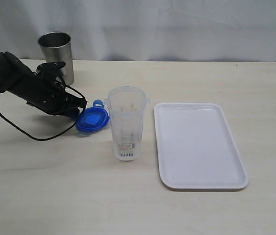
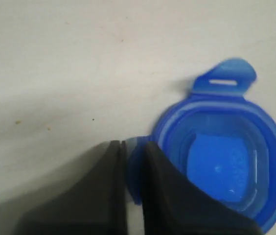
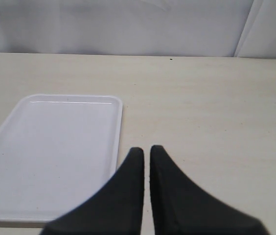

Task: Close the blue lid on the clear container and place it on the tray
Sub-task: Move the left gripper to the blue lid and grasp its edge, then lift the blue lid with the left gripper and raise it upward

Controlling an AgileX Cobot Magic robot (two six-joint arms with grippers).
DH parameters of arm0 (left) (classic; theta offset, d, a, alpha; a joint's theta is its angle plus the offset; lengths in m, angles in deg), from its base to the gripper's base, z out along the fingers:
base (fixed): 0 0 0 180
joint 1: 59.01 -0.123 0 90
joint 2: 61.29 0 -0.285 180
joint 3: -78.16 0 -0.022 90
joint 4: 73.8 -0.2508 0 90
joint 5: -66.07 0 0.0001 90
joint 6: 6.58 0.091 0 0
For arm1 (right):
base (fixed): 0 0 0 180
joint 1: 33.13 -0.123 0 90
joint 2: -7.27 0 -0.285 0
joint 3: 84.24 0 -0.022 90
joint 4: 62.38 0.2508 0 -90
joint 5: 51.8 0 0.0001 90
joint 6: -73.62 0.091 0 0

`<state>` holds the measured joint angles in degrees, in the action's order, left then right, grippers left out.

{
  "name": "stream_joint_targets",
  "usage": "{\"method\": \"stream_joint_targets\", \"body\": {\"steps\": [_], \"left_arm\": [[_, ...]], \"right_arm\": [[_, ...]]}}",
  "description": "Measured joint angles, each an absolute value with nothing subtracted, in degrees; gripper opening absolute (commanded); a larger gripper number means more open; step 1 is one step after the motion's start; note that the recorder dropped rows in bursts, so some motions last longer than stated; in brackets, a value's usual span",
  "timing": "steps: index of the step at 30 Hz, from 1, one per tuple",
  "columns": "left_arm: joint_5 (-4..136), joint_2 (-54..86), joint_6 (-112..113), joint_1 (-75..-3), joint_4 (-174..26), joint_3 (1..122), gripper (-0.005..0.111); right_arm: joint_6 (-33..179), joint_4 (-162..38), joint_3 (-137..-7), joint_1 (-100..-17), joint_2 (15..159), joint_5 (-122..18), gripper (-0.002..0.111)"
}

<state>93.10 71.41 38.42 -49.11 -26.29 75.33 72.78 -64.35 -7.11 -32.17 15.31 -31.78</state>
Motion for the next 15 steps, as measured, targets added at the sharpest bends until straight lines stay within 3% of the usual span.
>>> {"method": "stream_joint_targets", "body": {"steps": [15], "left_arm": [[97.1,63.5,35.7,-49.1,-34.4,75.7,0.0]], "right_arm": [[72.8,-64.4,-7.1,-32.2,15.3,-31.8,0.005]]}}
